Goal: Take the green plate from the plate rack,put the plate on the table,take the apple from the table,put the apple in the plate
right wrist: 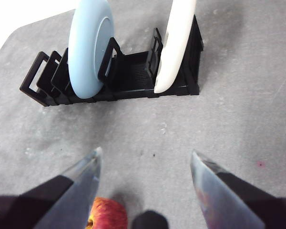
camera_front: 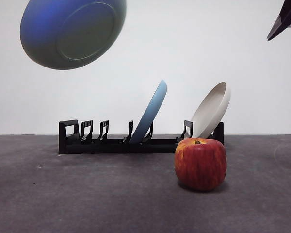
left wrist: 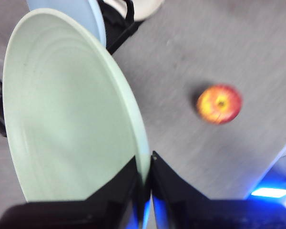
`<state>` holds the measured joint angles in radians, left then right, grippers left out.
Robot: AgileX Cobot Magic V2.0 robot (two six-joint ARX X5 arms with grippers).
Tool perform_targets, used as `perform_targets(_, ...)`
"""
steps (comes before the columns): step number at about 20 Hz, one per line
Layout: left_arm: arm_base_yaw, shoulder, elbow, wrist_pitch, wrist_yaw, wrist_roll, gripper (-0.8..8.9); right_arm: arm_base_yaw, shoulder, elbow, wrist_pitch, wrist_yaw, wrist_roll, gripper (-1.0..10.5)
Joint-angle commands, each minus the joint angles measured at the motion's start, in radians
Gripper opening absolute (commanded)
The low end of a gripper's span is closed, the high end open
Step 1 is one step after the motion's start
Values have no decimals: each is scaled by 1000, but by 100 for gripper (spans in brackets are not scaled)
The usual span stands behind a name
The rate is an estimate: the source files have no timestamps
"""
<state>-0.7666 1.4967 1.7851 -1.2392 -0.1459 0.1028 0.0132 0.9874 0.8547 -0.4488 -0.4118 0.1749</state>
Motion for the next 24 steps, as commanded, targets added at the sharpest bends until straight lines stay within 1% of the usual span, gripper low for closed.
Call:
perform_targets(1,-83,3,-82,23,-121,-63,-9,1,3,5,6,-1,-8,312)
perform_targets(2,-105,3,-134,46,-145,-81,-9,1,3,4,5,-1,-8,312)
perform_targets(5,-146,3,-331,165,-141,-111,-9,1,3,4,5,-1,-8,312)
perform_targets(8,-165,7,-536,372,-140,-111,-9,1,3,5,4,-1,-8,312)
perform_targets(10,-171,17,-627,496,-137,-104,-9,1,3,4,4,-1,-8,312)
perform_targets(11,-171,27,-652,530,-136,-92,-9,1,3,5,4,-1,-8,312)
perform_targets(13,-171,61,-677,551,-132,-54,-9,1,3,5,4,-1,-8,312)
perform_targets(16,-171,118,-679,574,-45,-22,-9,1,3,4,5,-1,-7,312)
perform_targets(20,-172,153,-679,587,72,-22,1,1,3,5,3,-5,19,312)
perform_targets(22,-171,153,-679,583,77,-24,3,1,3,5,3,-8,19,313)
perform_targets(23,-167,153,-679,573,74,-25,41,2,3,5,3,-9,19,313)
perform_targets(24,-161,153,-679,564,72,-26,139,4,3,5,0,-9,19,315)
